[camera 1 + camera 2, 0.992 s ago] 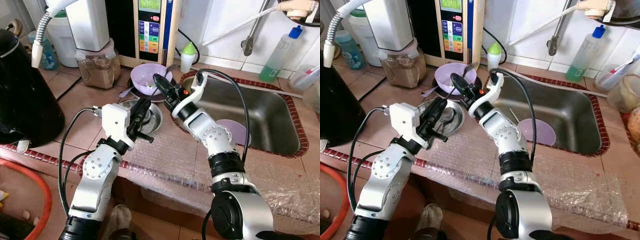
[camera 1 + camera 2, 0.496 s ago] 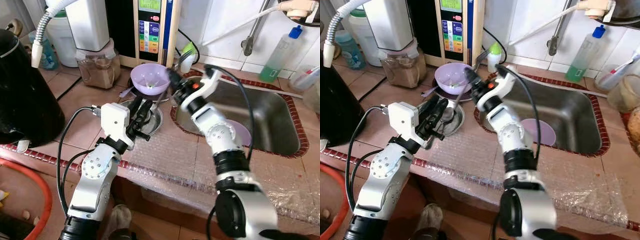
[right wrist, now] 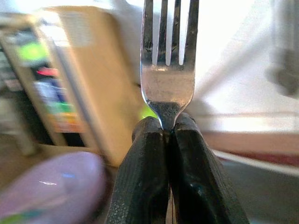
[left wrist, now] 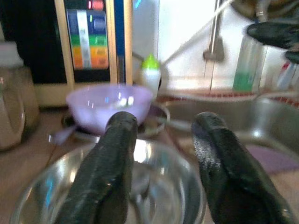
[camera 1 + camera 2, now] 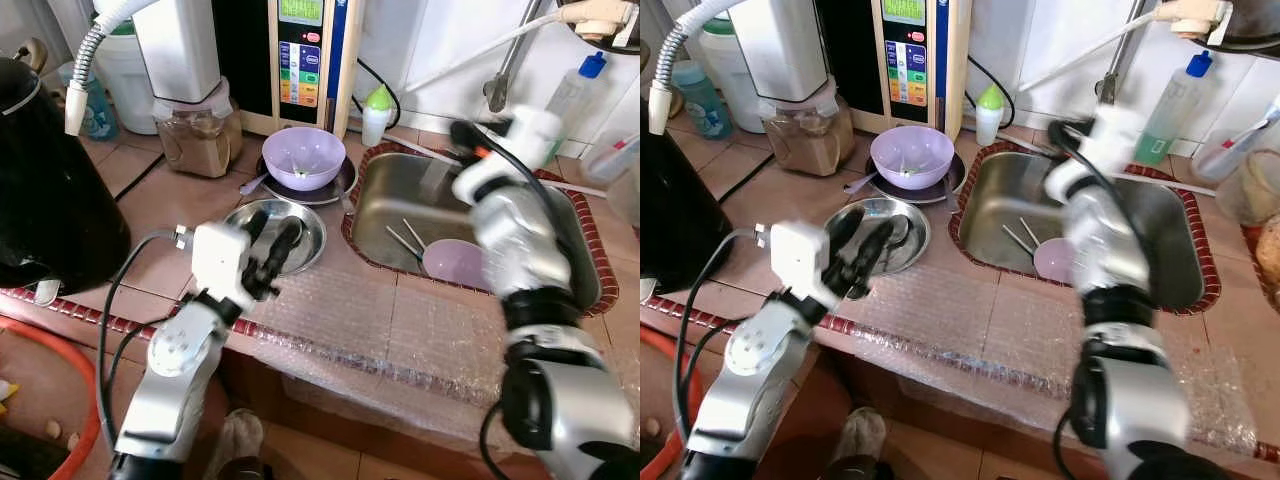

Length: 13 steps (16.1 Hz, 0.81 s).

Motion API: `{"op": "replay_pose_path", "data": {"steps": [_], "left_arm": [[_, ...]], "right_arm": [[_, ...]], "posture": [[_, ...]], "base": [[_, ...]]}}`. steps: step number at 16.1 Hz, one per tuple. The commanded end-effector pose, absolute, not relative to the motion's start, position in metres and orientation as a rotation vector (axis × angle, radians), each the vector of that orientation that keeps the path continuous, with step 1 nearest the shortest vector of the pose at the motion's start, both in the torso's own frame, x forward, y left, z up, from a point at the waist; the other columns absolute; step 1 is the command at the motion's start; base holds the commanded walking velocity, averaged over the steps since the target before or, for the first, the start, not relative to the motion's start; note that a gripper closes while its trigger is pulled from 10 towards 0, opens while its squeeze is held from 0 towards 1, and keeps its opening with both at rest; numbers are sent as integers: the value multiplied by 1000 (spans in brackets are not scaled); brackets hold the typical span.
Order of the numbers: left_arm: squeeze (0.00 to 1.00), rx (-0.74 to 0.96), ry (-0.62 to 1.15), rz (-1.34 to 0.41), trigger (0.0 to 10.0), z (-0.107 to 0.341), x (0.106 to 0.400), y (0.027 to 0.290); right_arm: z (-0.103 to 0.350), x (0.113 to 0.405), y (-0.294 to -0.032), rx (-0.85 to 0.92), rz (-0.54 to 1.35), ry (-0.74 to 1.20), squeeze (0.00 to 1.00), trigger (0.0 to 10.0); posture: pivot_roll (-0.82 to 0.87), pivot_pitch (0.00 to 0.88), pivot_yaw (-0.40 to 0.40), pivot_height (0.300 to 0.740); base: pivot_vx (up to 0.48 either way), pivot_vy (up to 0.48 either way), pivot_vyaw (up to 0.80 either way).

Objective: Kitchen organization

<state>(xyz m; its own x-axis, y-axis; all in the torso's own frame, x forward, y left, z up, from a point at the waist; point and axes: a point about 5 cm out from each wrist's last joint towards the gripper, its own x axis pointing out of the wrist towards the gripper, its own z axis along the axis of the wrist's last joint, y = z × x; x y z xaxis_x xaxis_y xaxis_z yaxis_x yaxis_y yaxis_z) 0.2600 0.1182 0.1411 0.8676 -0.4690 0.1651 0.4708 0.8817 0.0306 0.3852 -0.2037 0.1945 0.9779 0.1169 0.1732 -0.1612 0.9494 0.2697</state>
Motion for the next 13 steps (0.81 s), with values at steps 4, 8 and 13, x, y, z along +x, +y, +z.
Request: {"op": "replay_pose_path", "data": {"steps": [4, 8, 13], "left_arm": [[1000, 39, -46, -513, 10000, 113, 248, 123], [1000, 59, 21, -518, 10000, 104, 247, 124], [1000, 80, 86, -512, 10000, 98, 248, 124]], "right_arm": [[146, 377, -225, 243, -12, 15, 0, 0], [116, 371, -220, 260, -66, 139, 361, 10000], [102, 366, -218, 301, -85, 174, 1000, 10000]], "posture": [[65, 0, -5, 740], [71, 0, -4, 740], [66, 0, -1, 740]], "base": [[0, 0, 0], [0, 0, 0], [0, 0, 0]]}}
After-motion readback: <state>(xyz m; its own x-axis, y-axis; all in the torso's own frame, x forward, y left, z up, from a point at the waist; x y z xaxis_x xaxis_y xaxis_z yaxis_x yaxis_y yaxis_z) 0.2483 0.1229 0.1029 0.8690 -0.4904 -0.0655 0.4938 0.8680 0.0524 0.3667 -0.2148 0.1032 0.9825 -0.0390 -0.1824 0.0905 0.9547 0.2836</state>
